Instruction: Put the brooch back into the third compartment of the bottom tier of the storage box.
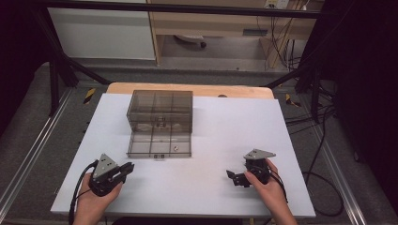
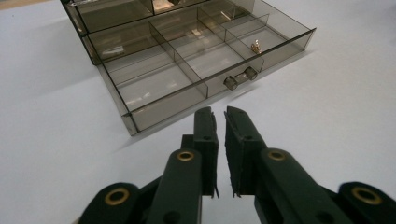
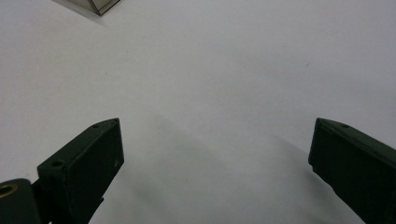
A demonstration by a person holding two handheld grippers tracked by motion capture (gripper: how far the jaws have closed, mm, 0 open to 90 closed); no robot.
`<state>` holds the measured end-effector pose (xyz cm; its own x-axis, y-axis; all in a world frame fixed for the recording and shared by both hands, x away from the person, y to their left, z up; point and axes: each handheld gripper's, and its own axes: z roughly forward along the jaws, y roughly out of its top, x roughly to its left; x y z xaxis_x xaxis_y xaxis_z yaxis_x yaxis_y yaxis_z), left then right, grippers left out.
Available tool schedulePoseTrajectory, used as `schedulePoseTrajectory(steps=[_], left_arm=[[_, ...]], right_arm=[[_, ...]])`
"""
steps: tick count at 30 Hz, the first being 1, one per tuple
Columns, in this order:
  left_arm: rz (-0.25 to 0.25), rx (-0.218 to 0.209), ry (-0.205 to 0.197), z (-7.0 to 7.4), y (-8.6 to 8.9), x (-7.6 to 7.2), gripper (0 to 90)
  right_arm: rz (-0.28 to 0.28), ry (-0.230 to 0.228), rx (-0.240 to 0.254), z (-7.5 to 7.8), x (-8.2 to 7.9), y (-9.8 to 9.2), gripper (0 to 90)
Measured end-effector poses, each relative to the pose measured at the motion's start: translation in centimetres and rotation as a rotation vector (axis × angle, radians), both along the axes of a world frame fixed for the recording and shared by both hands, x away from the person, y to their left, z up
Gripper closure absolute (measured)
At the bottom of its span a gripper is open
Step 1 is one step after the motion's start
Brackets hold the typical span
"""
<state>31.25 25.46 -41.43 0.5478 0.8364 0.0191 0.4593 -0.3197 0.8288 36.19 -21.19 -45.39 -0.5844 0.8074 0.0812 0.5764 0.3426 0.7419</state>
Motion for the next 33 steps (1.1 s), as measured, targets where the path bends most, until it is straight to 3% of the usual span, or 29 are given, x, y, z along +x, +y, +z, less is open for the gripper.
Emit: schedulePoseTrajectory(steps=[5, 7, 11, 21, 33], left_arm=[[0.004, 0.025, 0.015, 0.4, -0.8, 0.2, 88.0], [-0.003, 0.032, 0.046, 0.3, -1.2, 0.3, 89.3], [-0.017, 0.047, 0.047, 0.2, -1.9, 0.4, 90.0], [-0.027, -0.012, 0.056, 0.7, -3.6, 1.3, 90.0], [-0.023, -0.010, 0.121, -0.4, -4.4, 1.6, 90.0]], right_arm=[[-0.002, -0.006, 0.027, 0.3, 0.0, 0.0, 3.5], [-0.006, -0.015, 0.035, 0.4, -0.1, 0.1, 3.6], [-0.005, -0.014, 0.022, 0.3, -0.3, 0.3, 3.5], [-0.027, -0.028, 0.005, 0.2, -0.1, 0.5, 3.5], [-0.001, -0.032, -0.011, 0.1, 0.2, 0.5, 3.2]])
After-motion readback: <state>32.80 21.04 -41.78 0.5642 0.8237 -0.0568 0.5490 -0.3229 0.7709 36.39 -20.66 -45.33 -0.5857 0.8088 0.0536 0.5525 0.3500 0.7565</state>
